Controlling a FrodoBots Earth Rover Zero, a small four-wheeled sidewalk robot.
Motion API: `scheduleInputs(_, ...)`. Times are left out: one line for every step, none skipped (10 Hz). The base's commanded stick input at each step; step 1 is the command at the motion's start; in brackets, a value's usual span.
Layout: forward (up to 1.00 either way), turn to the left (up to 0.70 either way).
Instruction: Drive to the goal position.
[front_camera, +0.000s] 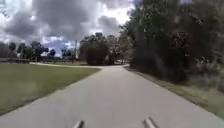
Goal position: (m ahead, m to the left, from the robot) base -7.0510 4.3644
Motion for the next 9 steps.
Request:
scheduleInputs(0.70,0.00)
scheduleInputs(0.70,0.00)
scheduleInputs(0.70,0.00)
scheduleInputs(0.70,0.00)
scheduleInputs(0.70,0.00)
scheduleInputs(0.70,0.00)
scheduleInputs(0.70,0.00)
scheduleInputs(0.70,0.00)
scheduleInputs(0.70,0.00)
